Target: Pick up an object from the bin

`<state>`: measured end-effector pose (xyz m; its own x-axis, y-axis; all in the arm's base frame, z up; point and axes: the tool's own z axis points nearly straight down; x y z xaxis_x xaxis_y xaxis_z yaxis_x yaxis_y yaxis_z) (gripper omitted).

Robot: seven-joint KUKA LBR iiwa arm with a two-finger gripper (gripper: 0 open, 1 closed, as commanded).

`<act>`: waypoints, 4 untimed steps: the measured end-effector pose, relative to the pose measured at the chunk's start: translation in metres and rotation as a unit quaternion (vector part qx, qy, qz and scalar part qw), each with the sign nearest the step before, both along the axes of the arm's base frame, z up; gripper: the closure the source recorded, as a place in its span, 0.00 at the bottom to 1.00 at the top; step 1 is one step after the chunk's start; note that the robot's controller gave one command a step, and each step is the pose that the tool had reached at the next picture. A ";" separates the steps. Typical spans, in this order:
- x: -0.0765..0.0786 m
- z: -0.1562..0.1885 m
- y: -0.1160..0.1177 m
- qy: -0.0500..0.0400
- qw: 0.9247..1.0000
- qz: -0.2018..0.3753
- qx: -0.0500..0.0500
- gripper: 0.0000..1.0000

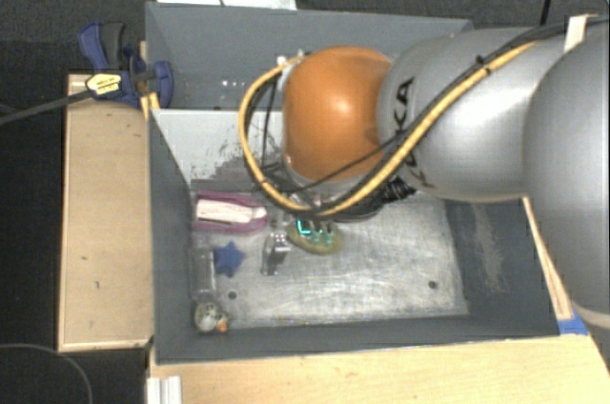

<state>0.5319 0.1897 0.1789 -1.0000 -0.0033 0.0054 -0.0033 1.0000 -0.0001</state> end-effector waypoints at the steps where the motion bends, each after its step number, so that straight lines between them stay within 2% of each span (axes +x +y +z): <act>1: 0.051 -0.107 0.025 -0.004 1.000 -0.028 0.000 0.00; 2: 0.051 -0.076 0.064 -0.004 0.999 -0.042 -0.003 0.00; 3: 0.059 -0.079 0.046 -0.001 0.993 -0.122 0.000 0.00; 4: 0.060 -0.103 0.035 -0.002 0.989 -0.148 0.002 0.00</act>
Offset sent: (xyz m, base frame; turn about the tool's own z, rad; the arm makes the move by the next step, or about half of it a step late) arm 0.0478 0.0256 -0.1089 0.0564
